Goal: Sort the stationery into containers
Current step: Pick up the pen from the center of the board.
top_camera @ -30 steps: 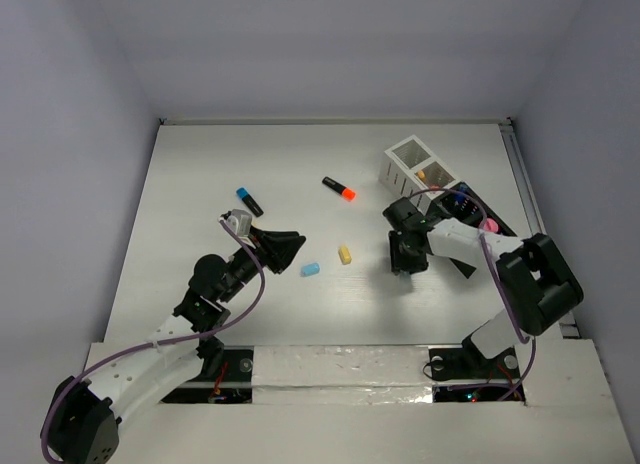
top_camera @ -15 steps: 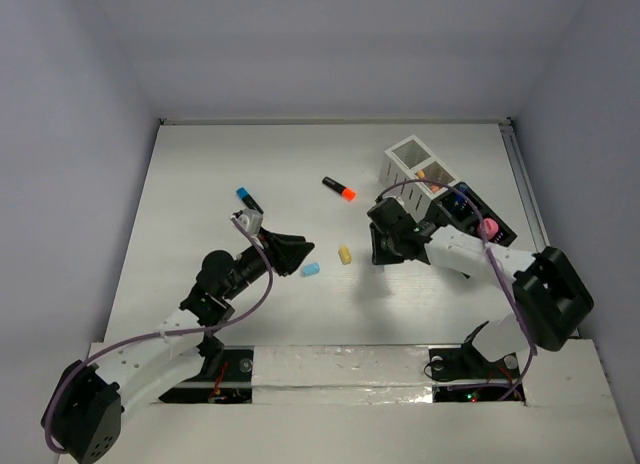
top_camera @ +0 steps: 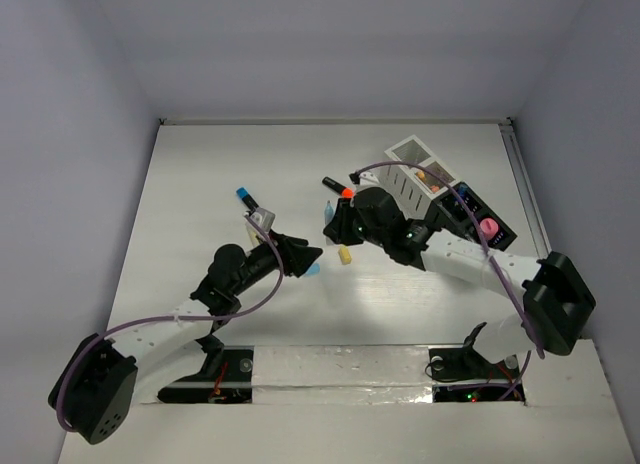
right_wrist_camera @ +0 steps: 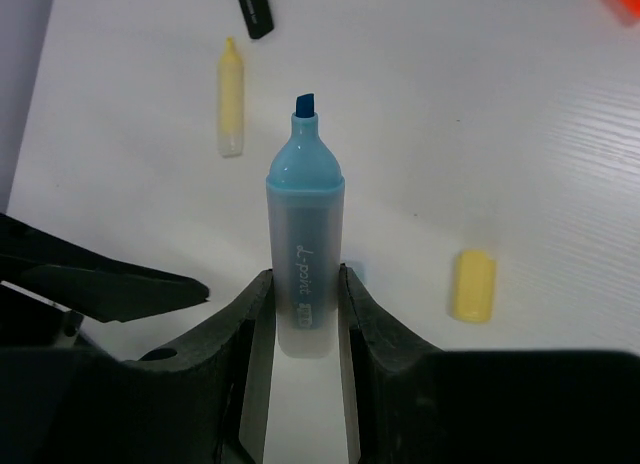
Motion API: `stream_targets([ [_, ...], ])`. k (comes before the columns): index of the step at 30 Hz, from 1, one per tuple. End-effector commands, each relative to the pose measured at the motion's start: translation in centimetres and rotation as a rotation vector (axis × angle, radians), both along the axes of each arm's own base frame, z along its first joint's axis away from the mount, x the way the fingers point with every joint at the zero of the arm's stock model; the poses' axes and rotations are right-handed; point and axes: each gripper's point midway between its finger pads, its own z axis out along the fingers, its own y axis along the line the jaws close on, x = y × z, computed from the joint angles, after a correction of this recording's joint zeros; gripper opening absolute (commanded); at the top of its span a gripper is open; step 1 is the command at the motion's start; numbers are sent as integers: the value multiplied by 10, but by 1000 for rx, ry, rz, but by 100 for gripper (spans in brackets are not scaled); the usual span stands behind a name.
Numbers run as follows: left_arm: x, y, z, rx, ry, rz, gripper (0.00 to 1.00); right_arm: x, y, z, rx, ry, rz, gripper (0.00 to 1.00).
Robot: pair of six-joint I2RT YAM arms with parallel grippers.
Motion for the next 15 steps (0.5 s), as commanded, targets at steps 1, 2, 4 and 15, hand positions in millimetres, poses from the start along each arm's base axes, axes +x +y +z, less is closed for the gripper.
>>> stream_targets([
  [1, 8, -7, 35, -56, -92, -5, 55, 3, 36, 32, 153, -75, 38, 2],
  [2, 9, -7, 34, -52, -88, 1, 55, 5, 39, 35, 169, -85, 38, 2],
  [4, 13, -6, 30, -41, -78, 17, 55, 2, 45, 36, 184, -85, 49, 2],
  [15, 21, -2, 25, -18, -66, 64, 52, -13, 61, 43, 261, -78, 100, 2],
])
